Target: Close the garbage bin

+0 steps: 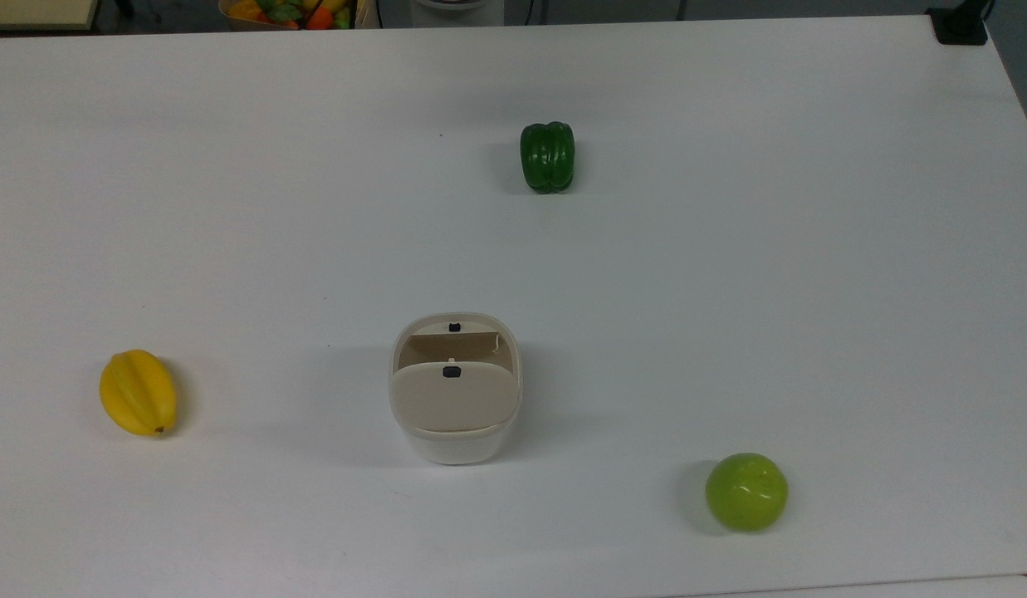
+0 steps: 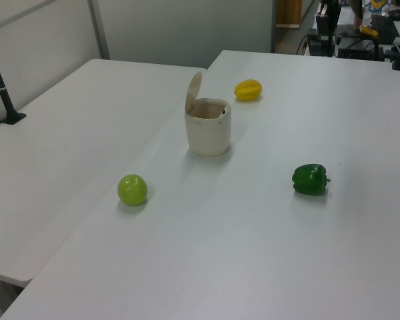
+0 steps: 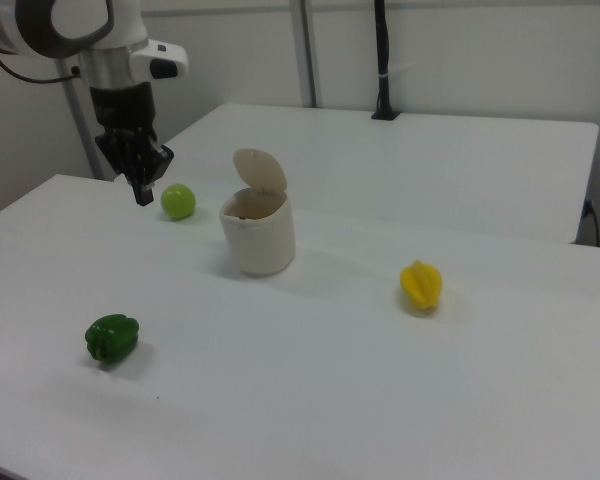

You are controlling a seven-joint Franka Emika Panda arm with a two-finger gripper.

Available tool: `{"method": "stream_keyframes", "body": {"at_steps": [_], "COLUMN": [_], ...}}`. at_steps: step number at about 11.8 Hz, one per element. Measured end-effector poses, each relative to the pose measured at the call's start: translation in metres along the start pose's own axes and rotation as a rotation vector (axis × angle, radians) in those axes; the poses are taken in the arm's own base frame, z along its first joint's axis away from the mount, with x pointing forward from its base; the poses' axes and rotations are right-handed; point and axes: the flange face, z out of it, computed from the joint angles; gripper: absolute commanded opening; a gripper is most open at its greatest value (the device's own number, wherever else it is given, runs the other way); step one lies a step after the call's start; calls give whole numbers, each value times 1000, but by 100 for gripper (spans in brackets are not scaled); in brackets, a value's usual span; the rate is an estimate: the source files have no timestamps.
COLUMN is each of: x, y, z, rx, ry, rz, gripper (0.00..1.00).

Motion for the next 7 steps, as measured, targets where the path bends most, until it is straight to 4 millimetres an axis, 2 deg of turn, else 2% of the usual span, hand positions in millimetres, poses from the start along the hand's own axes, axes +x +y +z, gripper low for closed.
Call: {"method": "stream_keyframes", "body": {"at_steps": [3,6,7], "x": [10,37,52], "y": [-6,-7,-7], "z": [7,17,24], "rx": [22,48,51], "ry": [20,119,172], "rz": [-4,5,10], "gripper": [3,3,3]}}
